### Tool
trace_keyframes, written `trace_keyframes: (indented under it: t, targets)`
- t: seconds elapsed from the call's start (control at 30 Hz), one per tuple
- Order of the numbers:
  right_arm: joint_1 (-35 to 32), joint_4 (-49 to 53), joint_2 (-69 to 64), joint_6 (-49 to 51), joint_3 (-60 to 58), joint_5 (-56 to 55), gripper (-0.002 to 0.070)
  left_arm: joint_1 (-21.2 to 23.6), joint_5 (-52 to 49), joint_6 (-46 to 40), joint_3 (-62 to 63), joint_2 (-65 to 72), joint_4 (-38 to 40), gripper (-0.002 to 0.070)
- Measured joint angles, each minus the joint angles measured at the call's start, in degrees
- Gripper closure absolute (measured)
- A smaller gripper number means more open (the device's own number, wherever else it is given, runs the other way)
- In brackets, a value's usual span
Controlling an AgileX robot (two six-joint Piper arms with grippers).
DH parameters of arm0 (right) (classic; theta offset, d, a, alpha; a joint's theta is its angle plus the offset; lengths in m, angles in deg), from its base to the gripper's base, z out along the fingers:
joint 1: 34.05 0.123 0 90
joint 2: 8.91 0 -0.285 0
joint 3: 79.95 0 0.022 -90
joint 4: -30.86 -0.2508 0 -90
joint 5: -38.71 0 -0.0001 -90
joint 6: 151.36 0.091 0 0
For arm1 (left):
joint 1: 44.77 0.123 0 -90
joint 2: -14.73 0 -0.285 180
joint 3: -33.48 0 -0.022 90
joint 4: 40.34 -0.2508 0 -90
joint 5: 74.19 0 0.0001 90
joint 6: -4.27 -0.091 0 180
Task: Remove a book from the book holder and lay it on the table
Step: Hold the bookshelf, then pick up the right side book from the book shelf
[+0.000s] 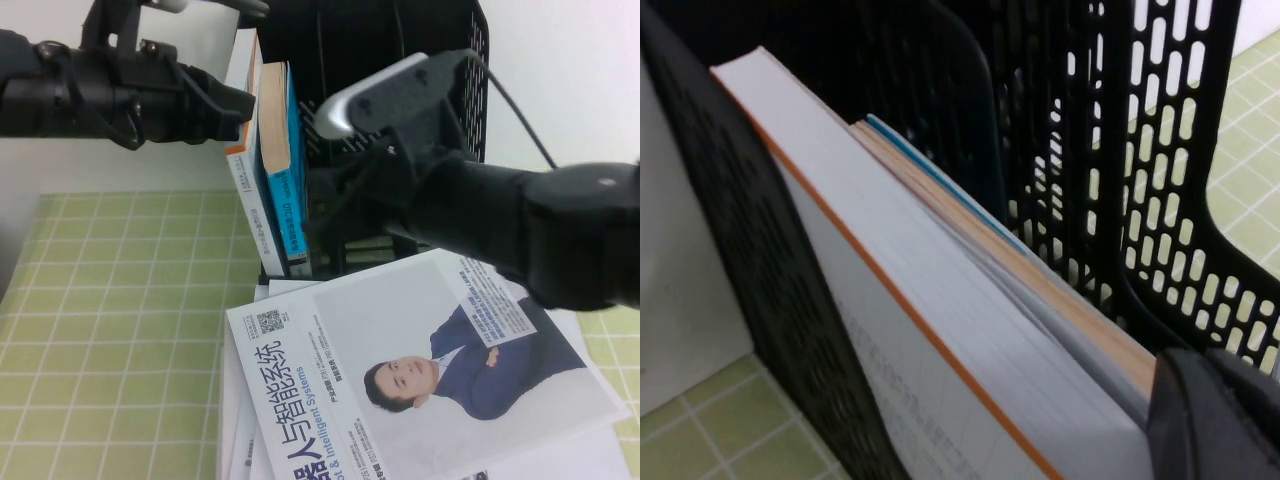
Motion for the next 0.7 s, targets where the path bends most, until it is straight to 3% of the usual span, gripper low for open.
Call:
trace_keyframes:
  t: [0.13, 0.2, 0.7]
  targets:
    - [0.0, -1.5, -4.0, -0.4, 4.1, -0.1, 0.0319, 0.8, -0.1, 1.1, 0.1, 0.0, -0.6, 0.0678]
    - [0.0, -1.6, -5.6, -0.7, 5.4, -0.1, 0.0281, 1.0, -0.2, 1.1, 0.1, 0.0, -0.8, 0.0678]
    - [0.1, -2.9, -15.3, -1.1, 10.9, -0.2, 0.0248, 1.2, -0.4, 2.5, 0.4, 0.0, -1.2, 0.0678]
